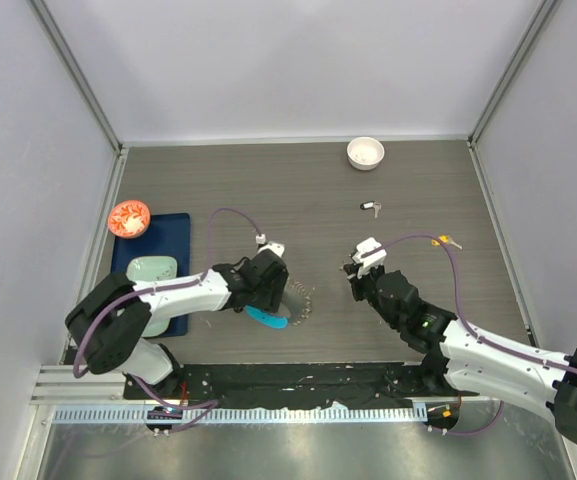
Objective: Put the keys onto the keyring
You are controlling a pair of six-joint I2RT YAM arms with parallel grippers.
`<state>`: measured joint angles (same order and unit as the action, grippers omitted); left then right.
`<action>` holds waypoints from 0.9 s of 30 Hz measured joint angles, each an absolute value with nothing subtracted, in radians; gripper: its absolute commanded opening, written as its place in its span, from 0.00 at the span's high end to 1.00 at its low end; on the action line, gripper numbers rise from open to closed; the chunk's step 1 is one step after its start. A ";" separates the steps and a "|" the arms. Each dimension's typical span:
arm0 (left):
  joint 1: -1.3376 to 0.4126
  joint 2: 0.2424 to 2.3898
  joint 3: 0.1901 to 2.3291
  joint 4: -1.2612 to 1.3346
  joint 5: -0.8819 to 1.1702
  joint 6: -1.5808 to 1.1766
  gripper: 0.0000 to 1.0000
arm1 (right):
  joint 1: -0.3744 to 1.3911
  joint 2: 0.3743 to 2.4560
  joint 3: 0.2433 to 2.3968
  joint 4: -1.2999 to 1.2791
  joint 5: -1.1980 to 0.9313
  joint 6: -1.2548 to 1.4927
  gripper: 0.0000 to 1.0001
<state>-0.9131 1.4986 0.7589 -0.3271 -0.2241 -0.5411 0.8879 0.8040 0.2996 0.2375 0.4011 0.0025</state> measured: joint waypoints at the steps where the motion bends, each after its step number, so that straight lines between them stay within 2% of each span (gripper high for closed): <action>1: -0.900 1.489 0.751 -0.337 -0.226 -0.542 0.34 | 0.888 0.808 0.300 0.238 0.392 0.002 0.99; 7: -0.875 1.443 0.723 -0.357 -0.241 -0.530 0.32 | 0.888 0.813 0.300 0.239 0.307 -0.007 0.99; 11: -0.875 1.314 0.659 -0.305 -0.229 -0.488 0.33 | 0.888 0.822 0.300 0.251 0.207 -0.027 0.99; 20: -0.875 0.933 0.423 0.019 -0.104 -0.301 0.36 | 0.888 0.833 0.302 0.274 -0.045 -0.073 0.99; 27: -0.875 0.812 0.324 0.152 -0.058 -0.222 0.35 | 0.888 0.873 0.334 0.266 -0.105 -0.085 0.99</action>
